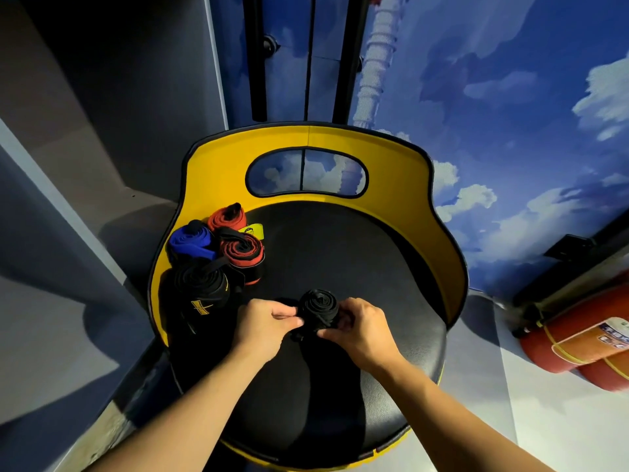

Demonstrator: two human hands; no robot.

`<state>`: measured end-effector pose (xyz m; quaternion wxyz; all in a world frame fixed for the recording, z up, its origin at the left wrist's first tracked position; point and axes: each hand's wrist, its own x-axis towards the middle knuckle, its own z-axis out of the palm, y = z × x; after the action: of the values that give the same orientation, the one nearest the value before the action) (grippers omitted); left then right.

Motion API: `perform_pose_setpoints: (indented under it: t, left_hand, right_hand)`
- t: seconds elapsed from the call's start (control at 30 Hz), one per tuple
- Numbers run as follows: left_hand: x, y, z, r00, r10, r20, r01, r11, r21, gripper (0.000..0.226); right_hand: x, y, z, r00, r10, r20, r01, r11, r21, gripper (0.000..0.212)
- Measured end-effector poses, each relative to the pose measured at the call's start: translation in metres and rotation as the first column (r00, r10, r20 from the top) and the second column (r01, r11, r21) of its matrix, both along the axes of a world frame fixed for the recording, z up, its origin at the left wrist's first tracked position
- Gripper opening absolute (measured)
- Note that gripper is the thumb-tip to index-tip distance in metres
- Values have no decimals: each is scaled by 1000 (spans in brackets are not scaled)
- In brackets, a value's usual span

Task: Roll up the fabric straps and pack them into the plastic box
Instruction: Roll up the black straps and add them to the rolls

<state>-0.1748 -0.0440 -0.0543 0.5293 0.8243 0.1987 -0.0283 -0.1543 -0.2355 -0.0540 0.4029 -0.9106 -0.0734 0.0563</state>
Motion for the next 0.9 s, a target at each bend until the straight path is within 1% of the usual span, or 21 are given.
perform_pose_setpoints:
  t: [0.1,0.17,0.23,0.3,0.33,0.37,0.4,0.43,0.53,0.67,0.77,0.9]
  left_hand:
    - [0,-1,-2,1000,-3,16,3,1000,24,27]
    - [1,-3,-2,999,-11,31,11,1000,20,28]
    - [2,-5,0,998,-24,50,25,1000,-5,31]
    - [2,-7,6,996,-47,72,48,999,-11,35]
    - [3,-8,9,994,-53,94,54,998,-11,35]
    - [4,-9,12,991,-47,123,50,999,-21,35]
    - [5,-8,16,989,-30,144,37,998,-45,34]
    - [7,-7,20,988,-6,157,19,997,-78,34]
    - [14,1,29,990,78,122,-53,979,-196,37]
    - [20,11,23,986,159,43,-134,926,-353,50]
    - [25,17,19,987,159,1,-146,909,-391,53]
    - [30,20,10,993,116,-8,-110,915,-389,57]
  right_hand:
    - [1,1,-3,1000,4,29,-3,999,-40,42]
    - [2,0,-3,1000,-1,30,2,999,-35,42]
    - [4,-1,-3,1000,15,27,-14,999,-34,38]
    - [9,0,0,999,22,23,-21,999,-28,27]
    - [12,2,1,1000,9,27,-9,1000,-13,31]
    - [15,5,4,999,-15,31,15,1000,14,41]
    - [19,9,6,998,-46,32,44,998,48,48]
    - [22,14,10,997,-74,38,70,994,86,52]
    - [29,32,17,992,-117,57,105,979,173,50]
    - [41,59,11,990,-119,69,104,975,197,43]
    - [50,74,1,991,-121,54,107,972,208,40]
    - [59,82,-12,991,-128,42,116,970,213,37]
